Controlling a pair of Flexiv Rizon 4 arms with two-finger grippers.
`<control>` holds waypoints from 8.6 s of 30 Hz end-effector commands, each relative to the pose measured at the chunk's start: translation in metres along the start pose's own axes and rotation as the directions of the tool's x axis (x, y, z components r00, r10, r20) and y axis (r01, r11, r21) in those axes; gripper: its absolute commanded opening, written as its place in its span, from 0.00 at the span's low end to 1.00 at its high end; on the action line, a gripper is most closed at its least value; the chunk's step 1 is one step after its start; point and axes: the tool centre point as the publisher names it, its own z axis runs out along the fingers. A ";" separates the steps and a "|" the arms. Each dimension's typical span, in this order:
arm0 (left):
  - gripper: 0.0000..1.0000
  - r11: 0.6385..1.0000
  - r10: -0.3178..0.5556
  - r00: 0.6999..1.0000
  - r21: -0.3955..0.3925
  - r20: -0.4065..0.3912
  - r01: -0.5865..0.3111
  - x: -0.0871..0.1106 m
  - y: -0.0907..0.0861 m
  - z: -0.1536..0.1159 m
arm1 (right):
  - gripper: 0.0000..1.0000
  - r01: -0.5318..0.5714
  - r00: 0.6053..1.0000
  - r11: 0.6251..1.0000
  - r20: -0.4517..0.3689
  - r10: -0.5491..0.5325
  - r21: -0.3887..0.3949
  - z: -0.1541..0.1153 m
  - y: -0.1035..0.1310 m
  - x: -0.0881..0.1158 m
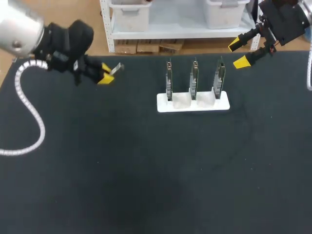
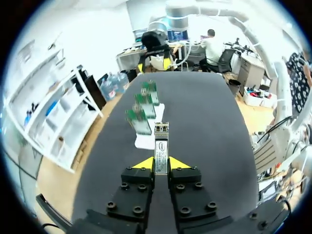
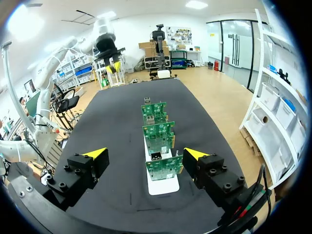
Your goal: Pick up the optical module with the left hand, and insert it into the network port with the right hand.
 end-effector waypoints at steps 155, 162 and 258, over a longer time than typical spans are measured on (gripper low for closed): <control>0.00 0.944 -0.016 0.735 0.252 0.678 -0.212 -0.232 0.039 0.187 | 1.00 0.000 1.000 1.000 0.000 0.000 0.004 0.000 0.002 0.000; 0.00 0.958 -0.042 0.746 0.239 0.665 -0.159 -0.228 0.034 0.191 | 1.00 0.000 1.000 1.000 0.000 0.000 0.004 0.000 0.002 0.000; 0.00 0.978 -0.145 0.764 0.207 0.628 0.015 -0.212 0.053 0.234 | 1.00 0.000 1.000 1.000 0.000 0.000 0.004 0.000 0.002 0.000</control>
